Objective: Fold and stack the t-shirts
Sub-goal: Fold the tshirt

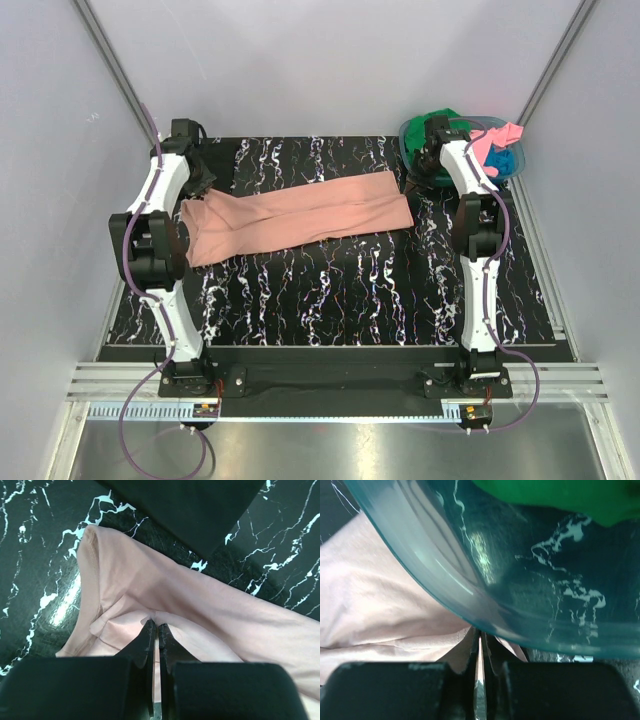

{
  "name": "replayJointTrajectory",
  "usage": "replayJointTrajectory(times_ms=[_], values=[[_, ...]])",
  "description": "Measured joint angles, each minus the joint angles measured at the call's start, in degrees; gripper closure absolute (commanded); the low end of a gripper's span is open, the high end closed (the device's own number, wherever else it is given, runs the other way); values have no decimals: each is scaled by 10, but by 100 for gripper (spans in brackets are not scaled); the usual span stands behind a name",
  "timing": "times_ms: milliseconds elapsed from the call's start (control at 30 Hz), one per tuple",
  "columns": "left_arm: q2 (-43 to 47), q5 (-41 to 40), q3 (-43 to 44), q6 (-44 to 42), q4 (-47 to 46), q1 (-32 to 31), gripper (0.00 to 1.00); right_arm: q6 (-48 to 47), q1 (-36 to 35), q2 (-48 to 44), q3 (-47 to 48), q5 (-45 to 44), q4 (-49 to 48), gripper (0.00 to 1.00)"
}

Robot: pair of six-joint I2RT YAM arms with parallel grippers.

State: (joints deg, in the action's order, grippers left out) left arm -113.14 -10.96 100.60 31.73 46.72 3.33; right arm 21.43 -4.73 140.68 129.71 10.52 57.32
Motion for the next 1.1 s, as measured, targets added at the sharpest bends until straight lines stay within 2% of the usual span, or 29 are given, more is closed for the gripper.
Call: replayJointTrajectory(times_ms=[67,133,167,200,233,267,300,333,400,467,533,600,767,867,933,1100], values=[[-12,2,7,0,0,0,95,0,0,9,13,1,0,89],[-29,3,22,-2,0,1,88,1,0,17,25,1,0,88],[-38,3,31,-4,-1,2,83,2,0,22,33,2,1,83],[-46,3,40,-5,0,2,74,4,0,30,47,7,3,71],[-53,4,47,-5,2,3,64,6,-1,34,54,8,5,71],[-61,2,57,-5,8,3,57,6,-1,41,68,12,12,62],[-67,0,67,-6,15,4,51,10,-2,50,84,13,17,59],[-70,-3,75,-5,20,5,40,10,-2,57,100,16,25,57],[-68,-13,82,-3,35,7,31,9,-6,64,119,13,34,48],[-49,-23,72,-4,42,8,25,6,-9,64,123,6,39,47],[-16,-31,45,-5,49,8,24,5,-10,60,120,-1,41,46],[50,-34,-22,-6,46,8,25,4,-12,45,98,-10,40,45],[244,-24,-200,-7,46,9,34,1,-19,-63,-47,-19,21,43],[327,5,-297,-7,35,19,30,-1,-30,-129,-134,-17,3,43],[348,29,-348,-11,25,31,25,-2,-37,-161,-183,-13,-12,42],[332,61,-404,-41,7,57,23,-7,-43,-181,-256,2,-35,39]])
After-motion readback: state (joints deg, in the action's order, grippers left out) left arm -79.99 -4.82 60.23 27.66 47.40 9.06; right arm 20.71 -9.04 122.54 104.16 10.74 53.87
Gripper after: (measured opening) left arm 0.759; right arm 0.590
